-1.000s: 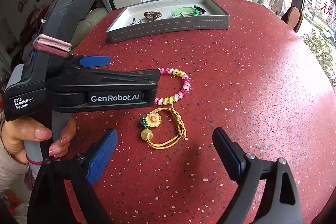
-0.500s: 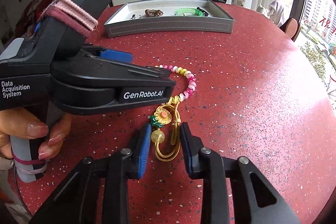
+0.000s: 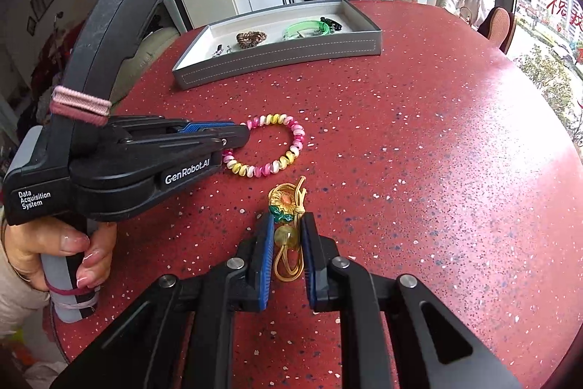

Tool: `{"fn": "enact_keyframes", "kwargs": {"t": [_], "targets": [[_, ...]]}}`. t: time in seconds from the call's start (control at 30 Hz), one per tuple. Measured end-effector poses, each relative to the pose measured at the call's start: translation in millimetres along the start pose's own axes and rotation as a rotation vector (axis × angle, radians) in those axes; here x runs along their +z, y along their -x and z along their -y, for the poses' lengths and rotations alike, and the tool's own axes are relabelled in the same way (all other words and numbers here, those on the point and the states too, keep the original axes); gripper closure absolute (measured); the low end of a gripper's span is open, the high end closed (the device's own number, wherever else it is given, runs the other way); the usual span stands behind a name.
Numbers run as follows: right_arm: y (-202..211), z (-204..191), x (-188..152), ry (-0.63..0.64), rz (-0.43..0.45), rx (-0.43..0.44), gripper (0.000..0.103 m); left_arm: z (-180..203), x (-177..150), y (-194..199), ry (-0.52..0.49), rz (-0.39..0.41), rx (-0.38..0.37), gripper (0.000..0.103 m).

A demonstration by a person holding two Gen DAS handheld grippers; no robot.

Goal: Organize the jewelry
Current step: 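Grasp the beaded bracelet with the left tool while the right tool grasps the sunflower cord tie, then carry both items into the white tray and open both tools to release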

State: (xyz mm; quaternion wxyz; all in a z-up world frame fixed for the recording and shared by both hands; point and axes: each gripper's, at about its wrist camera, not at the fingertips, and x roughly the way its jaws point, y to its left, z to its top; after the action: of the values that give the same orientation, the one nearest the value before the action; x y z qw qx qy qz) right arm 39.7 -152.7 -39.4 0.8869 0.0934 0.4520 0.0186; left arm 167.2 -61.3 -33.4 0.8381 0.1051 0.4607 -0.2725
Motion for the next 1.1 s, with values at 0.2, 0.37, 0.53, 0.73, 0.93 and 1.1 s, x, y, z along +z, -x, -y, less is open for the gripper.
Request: {"fn": "enact_keyframes", "kwargs": {"t": [0.2,0.37,0.53,0.73,0.93,1.1], "targets": [[11.8,6.8,5.1,-0.047,0.012,0.022,0.087,-11.5,0.5,17.2,0.061,0.043,-0.026,0.076],[15.4,15.7,8.4,-0.076,0.017,0.03,0.087,-21.7,-0.7,31.5,0.111,0.075,-0.042,0.076],[16.5,23.8,17.0,-0.096,0.016,0.045,0.086,-30.2,5.5,42.9,0.138,0.111,-0.028,0.076],[18.0,28.4,31.9,-0.096,0.02,0.05,0.087,-41.2,18.5,52.4,0.161,0.16,-0.002,0.076],[15.9,32.0,55.5,-0.099,0.034,0.062,0.086,-49.3,33.1,56.8,0.174,0.192,0.004,0.076],[11.2,33.5,75.7,-0.095,0.039,0.067,0.087,-53.3,43.3,54.0,0.178,0.201,0.01,0.076]]}}
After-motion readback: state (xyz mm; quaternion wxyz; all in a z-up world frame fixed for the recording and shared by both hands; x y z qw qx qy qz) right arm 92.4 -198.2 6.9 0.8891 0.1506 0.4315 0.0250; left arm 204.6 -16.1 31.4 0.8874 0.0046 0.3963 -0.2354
